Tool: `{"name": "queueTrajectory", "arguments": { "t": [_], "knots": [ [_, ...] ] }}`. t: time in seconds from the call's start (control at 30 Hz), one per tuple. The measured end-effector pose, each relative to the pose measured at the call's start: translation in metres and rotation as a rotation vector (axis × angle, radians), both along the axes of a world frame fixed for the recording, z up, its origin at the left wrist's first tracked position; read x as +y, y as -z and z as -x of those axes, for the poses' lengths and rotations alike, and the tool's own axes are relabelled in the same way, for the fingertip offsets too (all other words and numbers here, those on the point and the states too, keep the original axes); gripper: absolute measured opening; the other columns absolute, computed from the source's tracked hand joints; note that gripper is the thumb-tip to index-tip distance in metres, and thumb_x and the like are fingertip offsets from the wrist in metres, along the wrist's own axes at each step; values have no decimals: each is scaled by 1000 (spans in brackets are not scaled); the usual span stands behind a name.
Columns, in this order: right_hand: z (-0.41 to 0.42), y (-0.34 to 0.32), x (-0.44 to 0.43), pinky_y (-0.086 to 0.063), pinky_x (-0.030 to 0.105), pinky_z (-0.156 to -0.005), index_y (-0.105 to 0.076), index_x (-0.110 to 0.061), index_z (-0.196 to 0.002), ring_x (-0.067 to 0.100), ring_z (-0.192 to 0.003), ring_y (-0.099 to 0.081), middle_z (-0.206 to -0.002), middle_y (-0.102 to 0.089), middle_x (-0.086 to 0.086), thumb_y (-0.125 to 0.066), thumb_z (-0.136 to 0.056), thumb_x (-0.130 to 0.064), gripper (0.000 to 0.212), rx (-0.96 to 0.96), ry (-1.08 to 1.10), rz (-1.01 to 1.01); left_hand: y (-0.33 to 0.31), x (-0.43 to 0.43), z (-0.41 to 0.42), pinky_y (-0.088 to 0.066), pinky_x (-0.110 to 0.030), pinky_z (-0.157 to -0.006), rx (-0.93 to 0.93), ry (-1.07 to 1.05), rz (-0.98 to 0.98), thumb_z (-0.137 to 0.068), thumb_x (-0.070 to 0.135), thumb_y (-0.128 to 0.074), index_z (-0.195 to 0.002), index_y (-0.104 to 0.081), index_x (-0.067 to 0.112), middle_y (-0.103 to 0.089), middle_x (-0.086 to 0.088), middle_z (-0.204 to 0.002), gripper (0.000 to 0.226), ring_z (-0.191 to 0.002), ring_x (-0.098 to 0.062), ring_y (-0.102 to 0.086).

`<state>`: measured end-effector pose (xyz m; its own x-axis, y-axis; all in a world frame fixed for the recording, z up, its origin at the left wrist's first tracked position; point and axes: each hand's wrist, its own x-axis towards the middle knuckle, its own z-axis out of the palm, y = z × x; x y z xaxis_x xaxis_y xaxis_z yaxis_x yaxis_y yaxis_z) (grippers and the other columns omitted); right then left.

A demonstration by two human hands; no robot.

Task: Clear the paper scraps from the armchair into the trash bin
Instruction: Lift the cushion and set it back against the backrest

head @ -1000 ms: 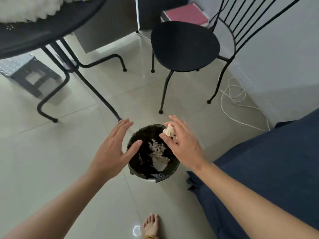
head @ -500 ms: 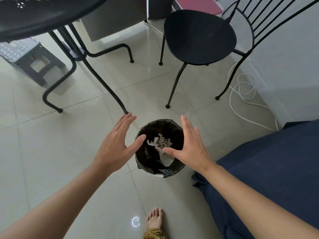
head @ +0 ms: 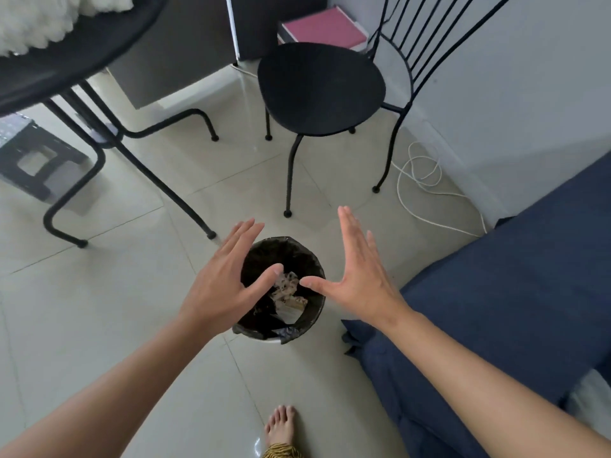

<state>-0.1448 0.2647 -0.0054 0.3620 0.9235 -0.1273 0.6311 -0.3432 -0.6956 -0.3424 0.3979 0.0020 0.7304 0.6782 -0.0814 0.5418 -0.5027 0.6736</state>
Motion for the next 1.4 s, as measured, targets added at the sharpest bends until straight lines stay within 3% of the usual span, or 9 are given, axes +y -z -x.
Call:
{"name": "queueTrajectory", "arguments": {
  "t": [0.5, 0.67, 0.8, 0.87, 0.97, 1.07, 1.13, 1.27, 1.4],
  "knots": [
    [-149, -86, -337, -3, 45, -127, 1, -21, -164, 12, -159, -1, -174, -1, 2, -64, -79, -72, 119, -129, 731, 8, -71, -248, -246, -21, -31, -114, -133, 599, 122, -89, 63, -55, -157, -2, 39, -7, 20, -164, 90, -148, 3, -5],
    [-153, -72, -487, 1, 43, -126, 0, -24, -164, 12, -159, -2, -174, -2, 2, -69, -83, -66, 114, -89, 1028, 78, -56, -362, -289, -15, -29, -112, -34, 828, 169, -85, 68, -54, -155, 5, 45, 3, 21, -164, 95, -147, 4, 6],
    [-135, -38, -592, 0, 50, -127, -1, -30, -164, 19, -159, -2, -173, -2, 7, -61, -84, -71, 108, -6, 1234, 221, -23, -435, -304, -10, -40, -118, 220, 940, 235, -76, 81, -52, -151, 8, 55, 15, 18, -164, 100, -149, -6, 14],
    [-118, -19, -622, -9, 58, -125, -2, -32, -164, 23, -159, -3, -173, -4, 10, -58, -83, -75, 107, 67, 1314, 309, -8, -453, -303, -12, -44, -120, 381, 885, 304, -71, 85, -54, -148, 7, 59, 19, 14, -163, 102, -151, -13, 10],
    [-95, -2, -659, -16, 53, -125, 2, -35, -163, 20, -159, -6, -173, -7, 1, -62, -78, -79, 116, 385, 1529, 298, 13, -485, -303, -18, -45, -117, 563, 674, 468, -66, 83, -61, -148, 11, 59, 20, 6, -164, 112, -151, -26, -5],
    [-79, 10, -670, -31, 47, -119, 0, -39, -162, 23, -152, -33, -167, -28, -8, -64, -68, -87, 123, 712, 1653, 236, 26, -497, -301, -26, -50, -114, 667, 494, 555, -57, 88, -63, -148, 11, 57, 7, -2, -165, 121, -147, -34, -19],
    [-75, 15, -670, -43, 42, -109, -18, -41, -159, 19, -133, -53, -150, -50, -18, -64, -68, -87, 112, 840, 1650, 182, 30, -501, -302, -31, -50, -112, 672, 438, 600, -50, 92, -63, -147, 10, 58, -12, -4, -163, 126, -143, -33, -29],
    [-77, 11, -669, -50, 30, -89, -43, -40, -146, 6, -113, -63, -127, -63, -22, -70, -75, -76, 84, 889, 1629, 38, 22, -510, -309, -44, -46, -103, 579, 431, 613, -51, 87, -70, -148, -8, 60, -43, 5, -148, 119, -126, -23, -51],
    [-96, -16, -673, -48, 21, -87, -48, -52, -134, -6, -111, -63, -123, -67, -29, -73, -80, -66, 62, 803, 1612, -88, -6, -530, -326, -40, -31, -95, 451, 514, 493, -53, 87, -65, -147, 0, 62, -34, 13, -133, 117, -115, -8, -42]
  ]
}}
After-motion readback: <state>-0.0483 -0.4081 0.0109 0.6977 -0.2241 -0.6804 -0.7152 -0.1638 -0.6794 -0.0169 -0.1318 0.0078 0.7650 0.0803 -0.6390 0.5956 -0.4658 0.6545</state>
